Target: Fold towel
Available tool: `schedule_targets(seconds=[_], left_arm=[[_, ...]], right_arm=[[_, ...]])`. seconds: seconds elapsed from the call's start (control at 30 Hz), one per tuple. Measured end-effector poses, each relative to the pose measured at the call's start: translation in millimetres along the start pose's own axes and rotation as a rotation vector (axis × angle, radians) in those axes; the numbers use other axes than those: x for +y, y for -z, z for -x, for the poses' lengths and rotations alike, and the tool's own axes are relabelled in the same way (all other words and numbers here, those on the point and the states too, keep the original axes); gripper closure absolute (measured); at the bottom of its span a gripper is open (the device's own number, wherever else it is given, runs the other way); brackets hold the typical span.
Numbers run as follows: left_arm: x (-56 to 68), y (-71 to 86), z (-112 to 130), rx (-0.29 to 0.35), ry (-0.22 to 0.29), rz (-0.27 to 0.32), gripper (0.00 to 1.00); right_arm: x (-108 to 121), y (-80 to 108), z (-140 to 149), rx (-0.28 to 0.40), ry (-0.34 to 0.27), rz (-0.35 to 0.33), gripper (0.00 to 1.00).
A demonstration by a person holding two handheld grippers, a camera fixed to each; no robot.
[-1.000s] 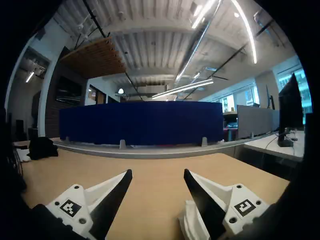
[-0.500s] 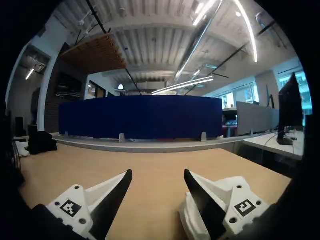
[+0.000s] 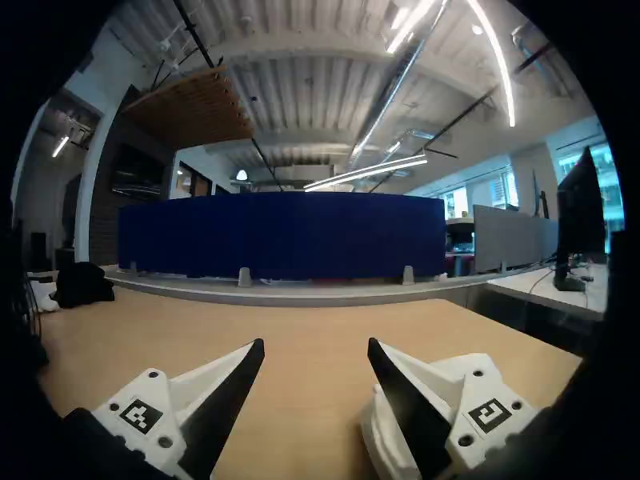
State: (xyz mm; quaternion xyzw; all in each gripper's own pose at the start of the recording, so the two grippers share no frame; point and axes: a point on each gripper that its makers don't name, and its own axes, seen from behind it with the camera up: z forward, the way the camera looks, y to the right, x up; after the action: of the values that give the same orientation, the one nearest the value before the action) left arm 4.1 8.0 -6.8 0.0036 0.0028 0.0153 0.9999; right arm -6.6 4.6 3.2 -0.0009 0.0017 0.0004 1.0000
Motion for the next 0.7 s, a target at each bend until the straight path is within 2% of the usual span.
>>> schedule_targets(seconds=[0.7], left_arm=[[0.1, 0.6, -0.1, 0.000, 0.000, 0.000, 0.05]], right_arm=[[0.7, 0.7, 0.3, -0.002, -0.002, -0.001, 0.00]])
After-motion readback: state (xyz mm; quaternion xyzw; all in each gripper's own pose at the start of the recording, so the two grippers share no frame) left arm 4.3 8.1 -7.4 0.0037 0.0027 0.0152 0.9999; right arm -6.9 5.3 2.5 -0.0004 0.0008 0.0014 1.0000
